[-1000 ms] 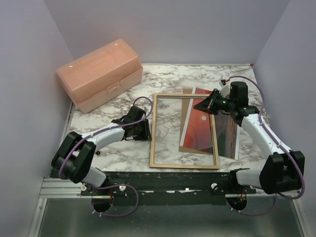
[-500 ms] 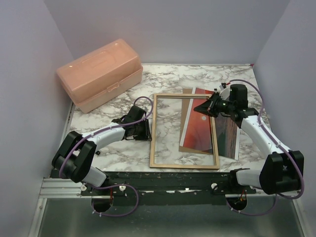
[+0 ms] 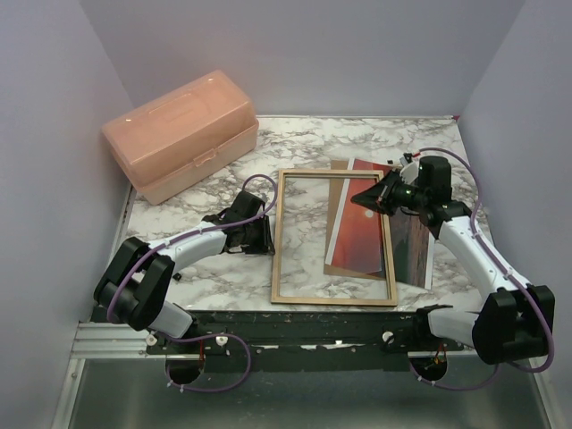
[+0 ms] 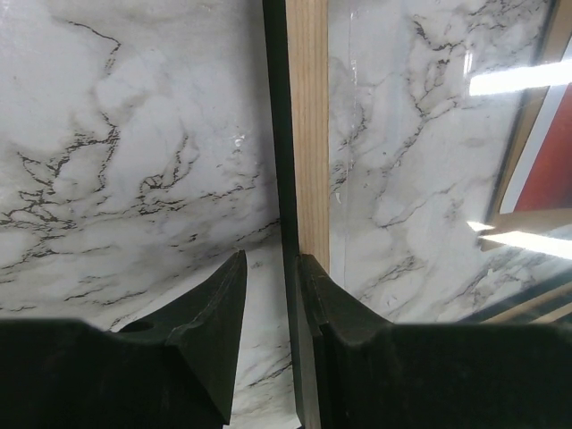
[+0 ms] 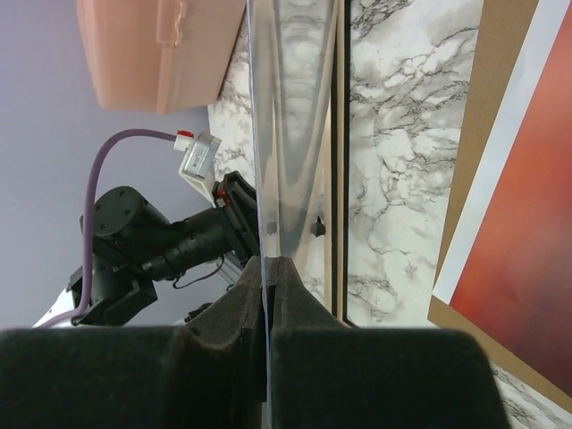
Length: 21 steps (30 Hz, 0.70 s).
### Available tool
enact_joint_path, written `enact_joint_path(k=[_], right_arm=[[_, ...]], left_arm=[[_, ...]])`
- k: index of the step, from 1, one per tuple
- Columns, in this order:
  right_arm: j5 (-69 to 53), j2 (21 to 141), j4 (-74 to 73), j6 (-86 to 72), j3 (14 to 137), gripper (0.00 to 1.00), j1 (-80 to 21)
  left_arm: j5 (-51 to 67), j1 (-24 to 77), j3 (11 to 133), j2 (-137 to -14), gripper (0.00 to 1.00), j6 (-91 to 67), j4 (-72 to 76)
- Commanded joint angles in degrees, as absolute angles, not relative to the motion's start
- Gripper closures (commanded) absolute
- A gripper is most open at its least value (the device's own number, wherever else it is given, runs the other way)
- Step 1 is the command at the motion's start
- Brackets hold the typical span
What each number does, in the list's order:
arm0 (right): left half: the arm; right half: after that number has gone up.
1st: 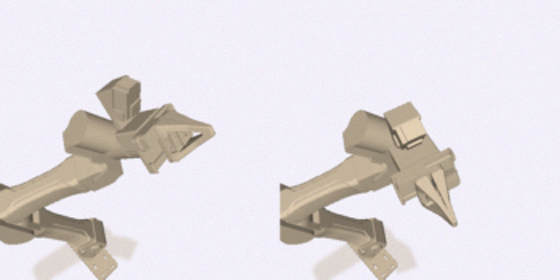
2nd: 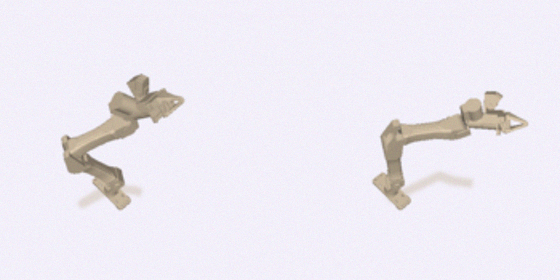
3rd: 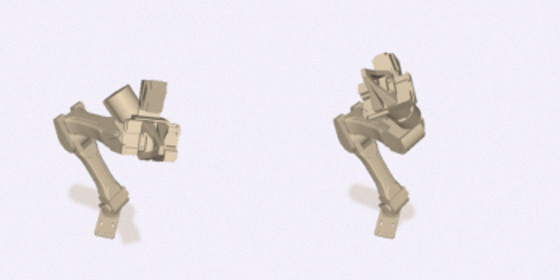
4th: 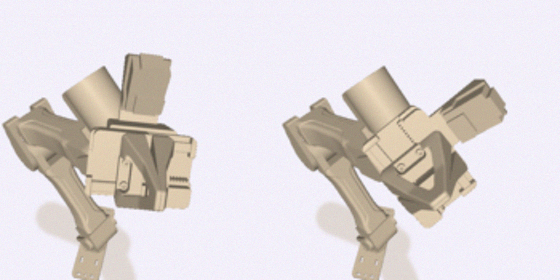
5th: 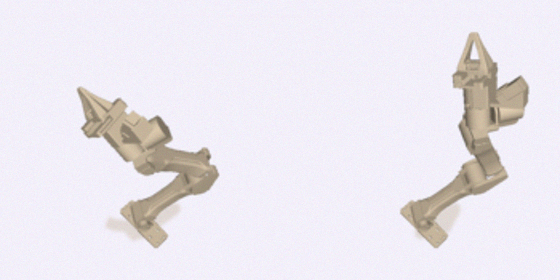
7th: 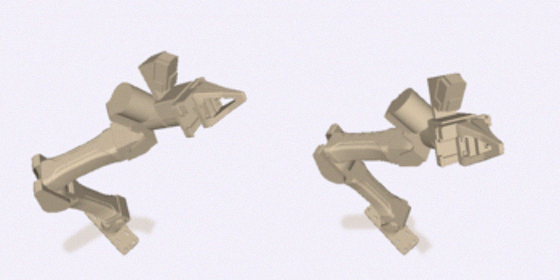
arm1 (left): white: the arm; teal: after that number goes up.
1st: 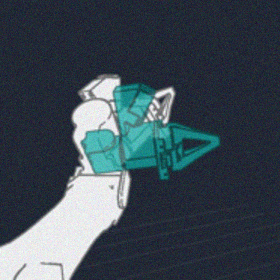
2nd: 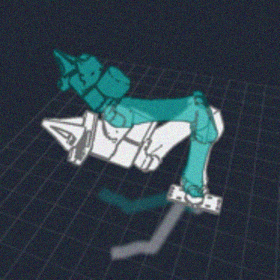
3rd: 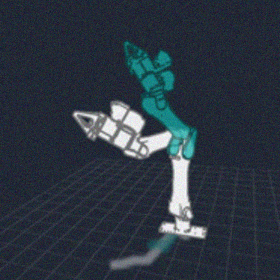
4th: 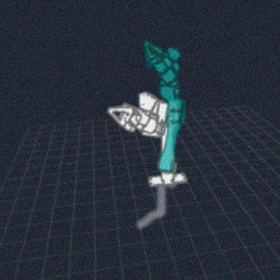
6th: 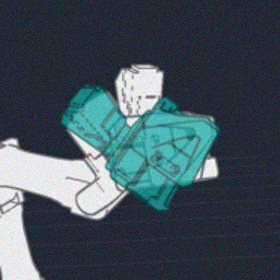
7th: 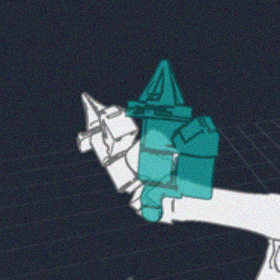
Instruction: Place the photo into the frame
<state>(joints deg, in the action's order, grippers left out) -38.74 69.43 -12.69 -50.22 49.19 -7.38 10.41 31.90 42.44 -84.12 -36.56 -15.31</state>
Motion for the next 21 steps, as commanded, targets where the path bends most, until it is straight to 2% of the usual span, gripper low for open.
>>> enact_joint_path(k=[1, 21], right_arm=[[-40.58, 68.99, -10.37, -50.95, 47.87, 1.00, -7.21], [-42.89, 72.00, -6.55, -48.33, 48.18, 1.00, -7.21]], left_arm=[[8.96, 31.93, 42.71, -85.50, 0.71, -35.08, -15.91], [9.23, 31.97, 42.80, -86.30, 0.73, -34.80, -15.87]])
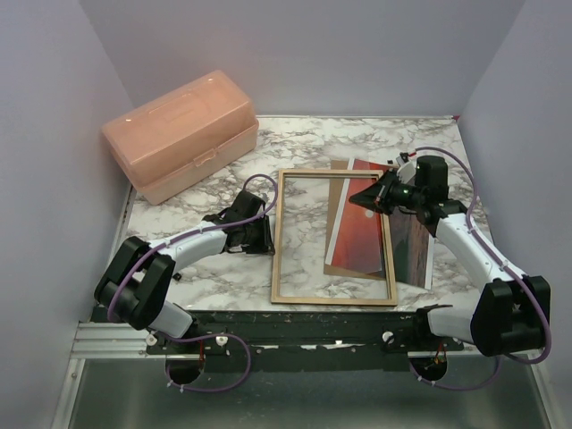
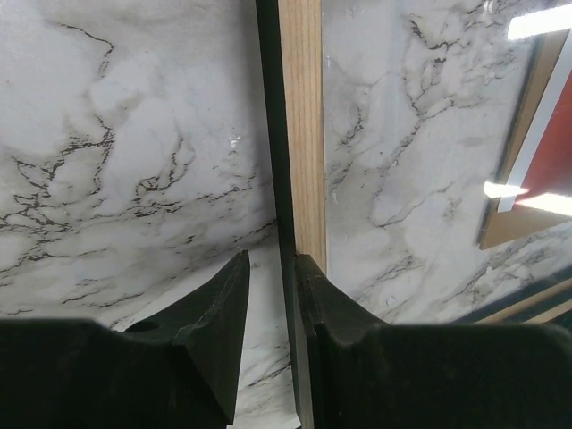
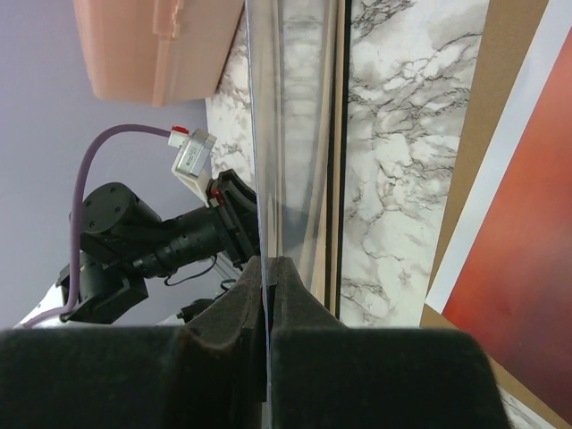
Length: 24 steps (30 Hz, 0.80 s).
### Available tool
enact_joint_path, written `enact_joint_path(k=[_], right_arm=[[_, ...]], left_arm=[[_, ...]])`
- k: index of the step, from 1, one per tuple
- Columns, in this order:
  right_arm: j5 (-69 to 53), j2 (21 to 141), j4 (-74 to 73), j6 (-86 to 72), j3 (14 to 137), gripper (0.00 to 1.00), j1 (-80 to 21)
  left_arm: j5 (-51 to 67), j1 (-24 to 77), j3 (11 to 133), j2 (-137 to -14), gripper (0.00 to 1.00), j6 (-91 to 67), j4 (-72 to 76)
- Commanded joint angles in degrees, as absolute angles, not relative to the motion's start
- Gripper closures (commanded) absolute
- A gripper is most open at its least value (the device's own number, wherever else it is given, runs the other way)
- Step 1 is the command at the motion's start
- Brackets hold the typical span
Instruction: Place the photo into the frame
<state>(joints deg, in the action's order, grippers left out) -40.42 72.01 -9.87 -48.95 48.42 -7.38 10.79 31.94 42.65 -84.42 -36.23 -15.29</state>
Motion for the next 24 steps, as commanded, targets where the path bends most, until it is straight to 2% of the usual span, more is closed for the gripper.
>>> enact_joint_path(k=[1, 17, 24], right_arm=[[-42.84, 71.98, -6.24, -48.51, 48.09, 1.00, -7.21], [-44.00, 72.75, 1.25, -46.12, 43.31, 1.00, -7.19], [-45.22, 74.68, -2.41, -41.75, 44.94, 1.00, -7.21]], left_arm=[[9.30, 31.98, 42.80, -86.39, 0.74, -34.80, -15.83], [10.02, 32.07, 43.15, -87.36, 0.75, -34.72, -15.78], [10.46, 32.08, 43.04, -87.95, 0.77, -34.54, -15.76]])
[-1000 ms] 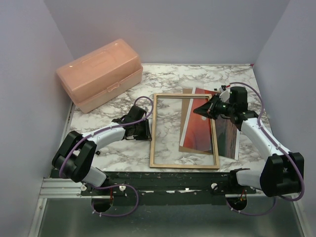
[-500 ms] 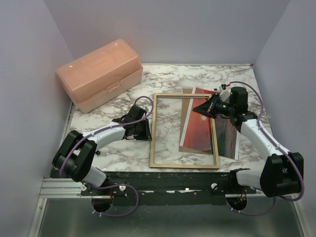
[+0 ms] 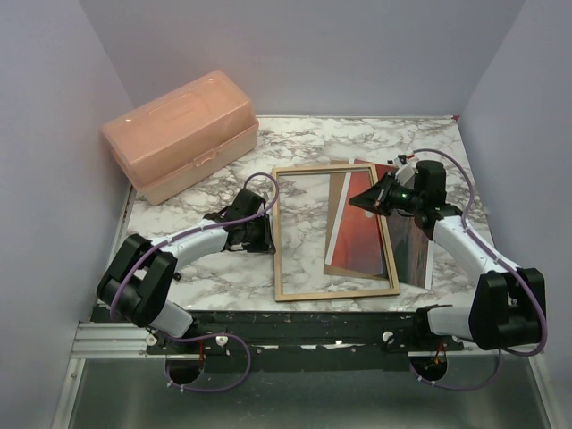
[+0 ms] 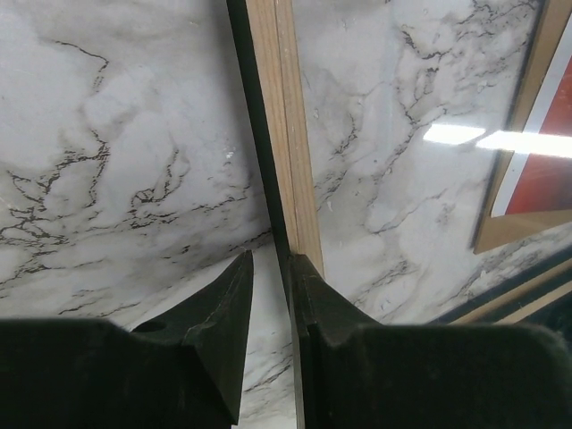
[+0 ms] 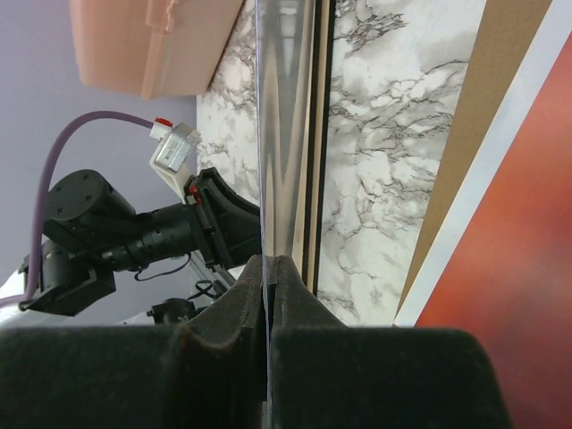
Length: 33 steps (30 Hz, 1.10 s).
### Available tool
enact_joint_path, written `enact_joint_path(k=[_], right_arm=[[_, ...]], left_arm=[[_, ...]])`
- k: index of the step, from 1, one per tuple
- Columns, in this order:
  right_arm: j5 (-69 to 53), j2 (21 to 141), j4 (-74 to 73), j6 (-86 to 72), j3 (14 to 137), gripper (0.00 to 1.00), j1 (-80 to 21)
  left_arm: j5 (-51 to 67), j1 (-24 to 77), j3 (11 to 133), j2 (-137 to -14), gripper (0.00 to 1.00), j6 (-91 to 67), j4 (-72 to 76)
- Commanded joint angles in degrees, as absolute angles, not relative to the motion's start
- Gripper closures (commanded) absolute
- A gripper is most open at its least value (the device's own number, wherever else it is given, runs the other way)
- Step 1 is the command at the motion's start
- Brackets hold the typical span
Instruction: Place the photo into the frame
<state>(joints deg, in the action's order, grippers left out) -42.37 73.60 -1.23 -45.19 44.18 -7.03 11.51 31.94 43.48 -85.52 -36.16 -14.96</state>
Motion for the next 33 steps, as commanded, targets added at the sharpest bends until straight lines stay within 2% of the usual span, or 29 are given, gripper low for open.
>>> enact_joint_path(k=[1, 33], right_arm=[[-45.41, 74.84, -2.87, -41.35, 45.24, 1.00, -7.21], [-39.75, 73.26, -13.78, -38.69, 52.81, 1.00, -7.12]], left_arm=[[10.39, 32.06, 43.07, -87.97, 0.77, -34.50, -15.80], [9.69, 32.16, 43.33, -88.28, 0.78, -33.44, -16.66]])
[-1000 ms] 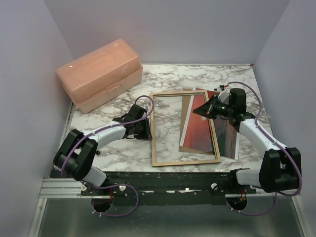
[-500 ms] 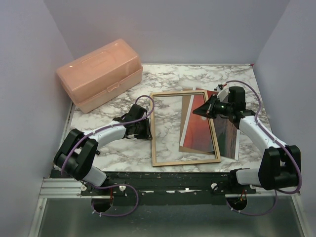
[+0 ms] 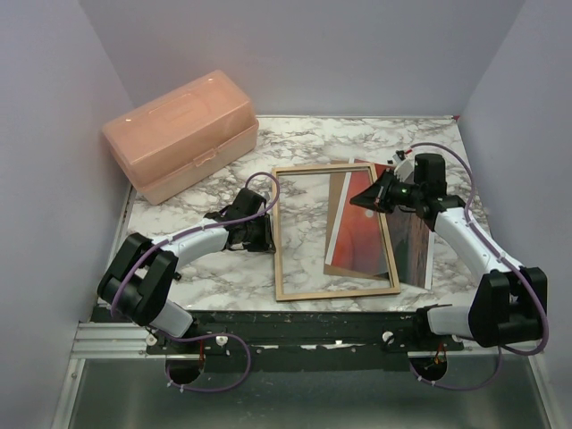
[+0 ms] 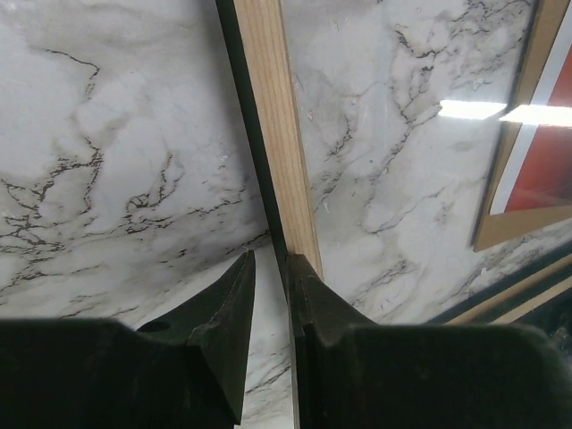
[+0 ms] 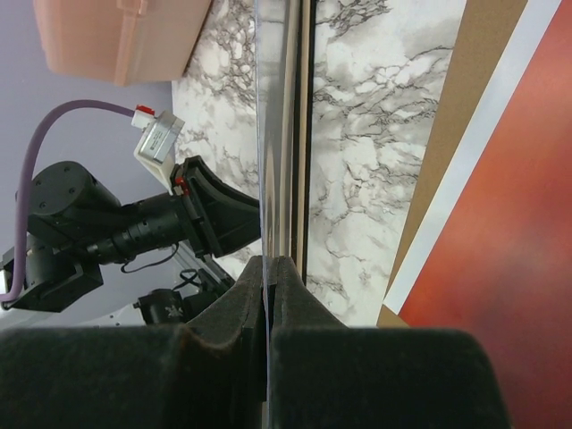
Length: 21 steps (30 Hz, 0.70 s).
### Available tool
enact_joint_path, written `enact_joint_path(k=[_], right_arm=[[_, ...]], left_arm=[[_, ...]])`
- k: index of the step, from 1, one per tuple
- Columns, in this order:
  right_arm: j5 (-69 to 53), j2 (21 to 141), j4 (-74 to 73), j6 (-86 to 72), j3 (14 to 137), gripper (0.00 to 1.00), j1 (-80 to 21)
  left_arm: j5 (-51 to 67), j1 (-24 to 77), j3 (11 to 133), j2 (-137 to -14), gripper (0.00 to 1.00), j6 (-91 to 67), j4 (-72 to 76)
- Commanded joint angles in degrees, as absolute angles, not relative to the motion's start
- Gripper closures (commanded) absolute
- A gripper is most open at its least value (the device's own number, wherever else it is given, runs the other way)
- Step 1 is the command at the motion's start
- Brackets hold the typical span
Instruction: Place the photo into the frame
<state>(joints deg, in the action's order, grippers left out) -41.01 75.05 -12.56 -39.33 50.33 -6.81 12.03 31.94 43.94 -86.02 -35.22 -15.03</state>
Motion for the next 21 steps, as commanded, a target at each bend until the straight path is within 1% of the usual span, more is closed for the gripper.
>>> enact_joint_path(k=[1, 15, 21], right_arm=[[-39.73, 73.19, -13.88, -38.72, 53.01, 1.00, -7.12], [-43.35, 74.82, -13.10, -39.39, 55.43, 1.00, -7.10], [-43.12, 75.69, -13.97, -39.00, 57.54, 1.00, -7.11]], left_arm=[[9.67, 32.14, 43.40, -88.33, 0.78, -33.40, -16.72], [9.50, 32.34, 43.41, -88.27, 0.79, -33.23, -16.99], [9.32, 32.34, 43.33, -88.20, 0.79, -32.96, -17.23]])
